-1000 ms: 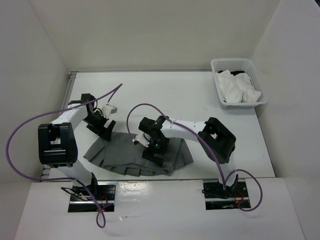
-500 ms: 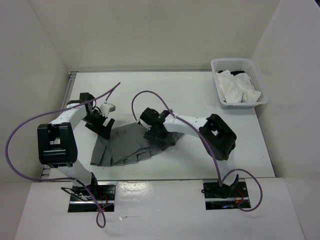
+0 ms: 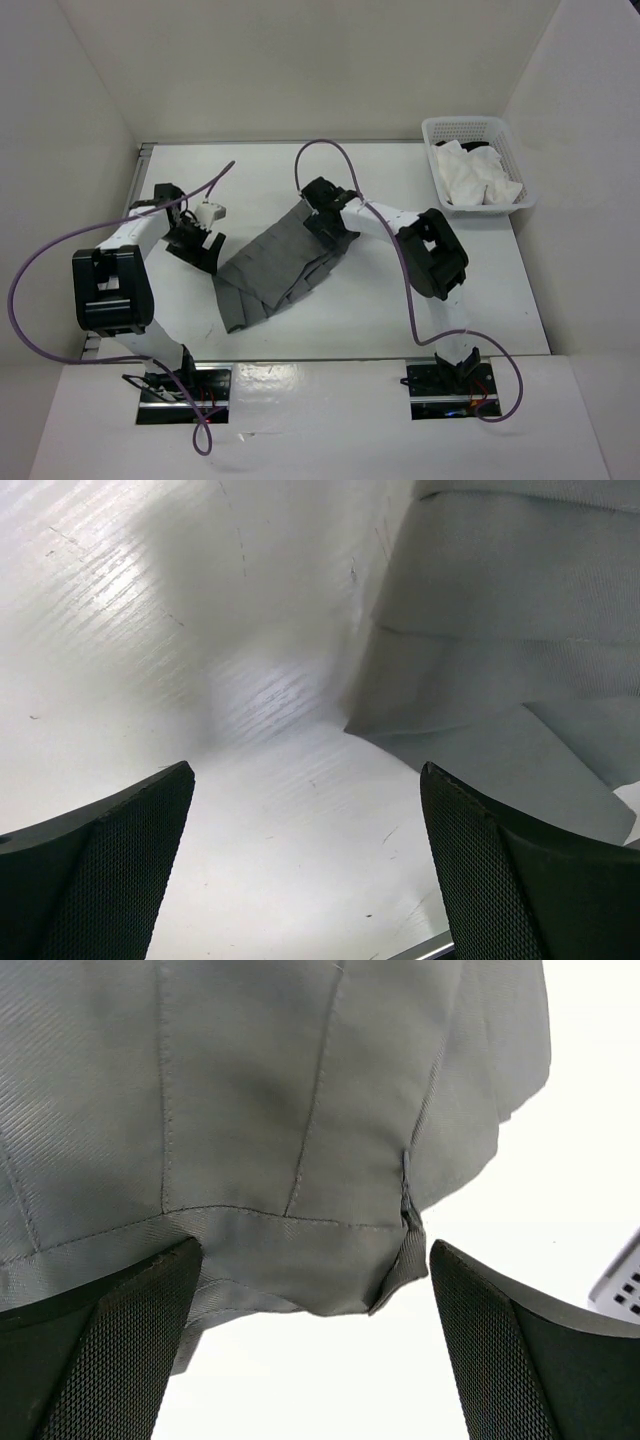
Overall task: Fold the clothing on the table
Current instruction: Fold the skirt
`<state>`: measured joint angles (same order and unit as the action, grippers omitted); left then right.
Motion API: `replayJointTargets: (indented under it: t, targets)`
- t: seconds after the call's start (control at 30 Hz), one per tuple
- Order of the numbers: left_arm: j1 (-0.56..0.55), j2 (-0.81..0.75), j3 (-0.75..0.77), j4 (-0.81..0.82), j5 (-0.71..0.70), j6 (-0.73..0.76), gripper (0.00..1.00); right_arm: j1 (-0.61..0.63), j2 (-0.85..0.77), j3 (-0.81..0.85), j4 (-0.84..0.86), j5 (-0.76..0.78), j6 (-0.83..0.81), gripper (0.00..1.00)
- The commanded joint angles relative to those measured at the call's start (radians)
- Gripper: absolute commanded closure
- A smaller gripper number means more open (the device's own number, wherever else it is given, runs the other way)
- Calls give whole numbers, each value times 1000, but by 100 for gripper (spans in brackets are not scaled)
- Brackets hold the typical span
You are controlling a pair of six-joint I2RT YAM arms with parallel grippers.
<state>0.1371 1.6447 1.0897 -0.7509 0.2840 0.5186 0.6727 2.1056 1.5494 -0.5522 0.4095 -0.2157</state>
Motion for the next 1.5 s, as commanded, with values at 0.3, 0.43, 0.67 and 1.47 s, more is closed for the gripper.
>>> replayJointTargets:
  t: [0.3, 0.43, 0.67, 1.47]
  targets:
    - [-42, 9, 87, -18, 138, -20, 0, -33, 10, -14, -20, 8, 44, 0]
    - [-99, 30, 75, -7, 138, -52, 0, -33, 1, -14, -20, -1, 44, 0]
    - [-160, 49, 30, 77, 52, -138, 0, -33, -9, -14, -20, -12, 44, 0]
    - [-306, 234, 104, 265, -365, -292, 0, -61, -48, -43, -20, -31, 44, 0]
